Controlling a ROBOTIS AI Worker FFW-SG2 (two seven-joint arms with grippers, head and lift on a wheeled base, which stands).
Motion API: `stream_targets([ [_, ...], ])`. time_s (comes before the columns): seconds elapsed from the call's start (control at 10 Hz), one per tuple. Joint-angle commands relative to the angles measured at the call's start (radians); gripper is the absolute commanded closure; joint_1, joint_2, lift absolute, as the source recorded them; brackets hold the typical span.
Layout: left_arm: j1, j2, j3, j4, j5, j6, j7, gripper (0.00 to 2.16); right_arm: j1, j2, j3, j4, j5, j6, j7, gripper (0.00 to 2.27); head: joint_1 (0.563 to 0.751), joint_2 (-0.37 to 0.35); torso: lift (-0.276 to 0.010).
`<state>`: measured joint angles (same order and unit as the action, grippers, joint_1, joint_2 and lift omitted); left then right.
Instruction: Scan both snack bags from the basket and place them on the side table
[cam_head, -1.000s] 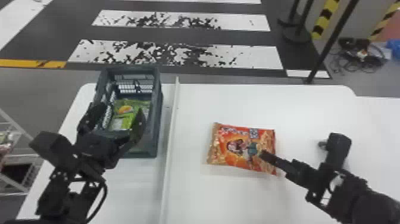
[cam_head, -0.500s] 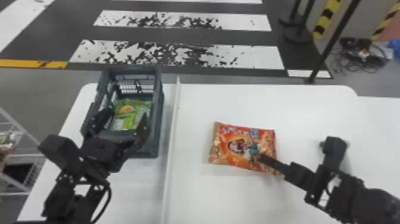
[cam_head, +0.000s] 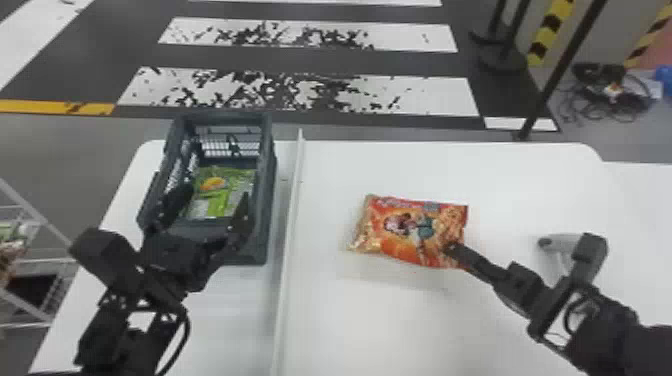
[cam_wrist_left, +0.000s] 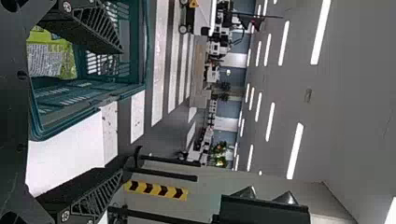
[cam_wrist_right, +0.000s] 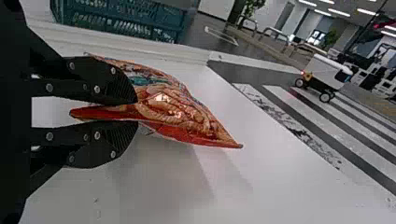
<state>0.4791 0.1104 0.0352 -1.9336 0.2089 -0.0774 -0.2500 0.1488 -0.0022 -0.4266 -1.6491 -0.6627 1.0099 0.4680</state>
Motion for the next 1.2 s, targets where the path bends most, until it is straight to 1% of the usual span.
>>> stream_targets([
  [0.0, 0.001, 0.002, 0.000, 0.004, 0.004, 0.000, 0.000, 0.10, -0.006, -0.006, -0.052, -0.023, -0.061, 0.048, 0.014, 2.26, 0.695, 0.002, -0.075],
  [0.1, 0.001, 0.002, 0.000, 0.004, 0.004, 0.000, 0.000, 0.10, -0.006, -0.010, -0.073, -0.066, -0.066, 0.063, 0.014, 2.26, 0.695, -0.008, -0.075],
  [0.2, 0.001, 0.003, 0.000, 0.005, 0.010, 0.000, -0.002, 0.10, -0.001, -0.013, -0.080, -0.138, -0.012, 0.057, 0.009, 2.26, 0.695, -0.021, -0.075],
  [0.3, 0.001, 0.006, 0.000, 0.007, 0.017, 0.000, -0.002, 0.10, 0.008, -0.016, -0.057, -0.236, 0.124, 0.036, 0.008, 2.26, 0.695, -0.037, -0.075],
  [0.4, 0.001, 0.006, 0.000, 0.007, 0.020, 0.000, -0.002, 0.10, 0.032, -0.044, 0.017, -0.322, 0.293, -0.038, -0.003, 2.26, 0.695, -0.048, -0.075],
  [0.5, 0.001, 0.006, -0.001, 0.007, 0.020, 0.000, -0.003, 0.10, 0.061, -0.071, 0.103, -0.379, 0.492, -0.121, -0.020, 2.25, 0.695, -0.071, -0.075],
  [0.6, 0.001, 0.006, -0.001, 0.007, 0.020, 0.000, -0.003, 0.10, 0.078, -0.101, 0.184, -0.399, 0.657, -0.194, -0.037, 2.25, 0.695, -0.094, -0.075],
  [0.7, 0.001, 0.006, -0.001, 0.008, 0.020, 0.000, -0.003, 0.10, 0.095, -0.121, 0.236, -0.414, 0.753, -0.250, -0.051, 2.26, 0.695, -0.109, -0.075],
  [0.9, 0.001, 0.006, -0.008, 0.007, 0.020, 0.000, -0.005, 0.10, 0.123, -0.144, 0.327, -0.455, 0.950, -0.326, -0.098, 2.26, 0.695, -0.113, -0.075],
  [1.1, 0.001, 0.003, -0.015, 0.007, 0.017, 0.000, -0.005, 0.10, 0.150, -0.168, 0.411, -0.449, 1.143, -0.446, -0.189, 2.26, 0.695, -0.113, -0.075],
])
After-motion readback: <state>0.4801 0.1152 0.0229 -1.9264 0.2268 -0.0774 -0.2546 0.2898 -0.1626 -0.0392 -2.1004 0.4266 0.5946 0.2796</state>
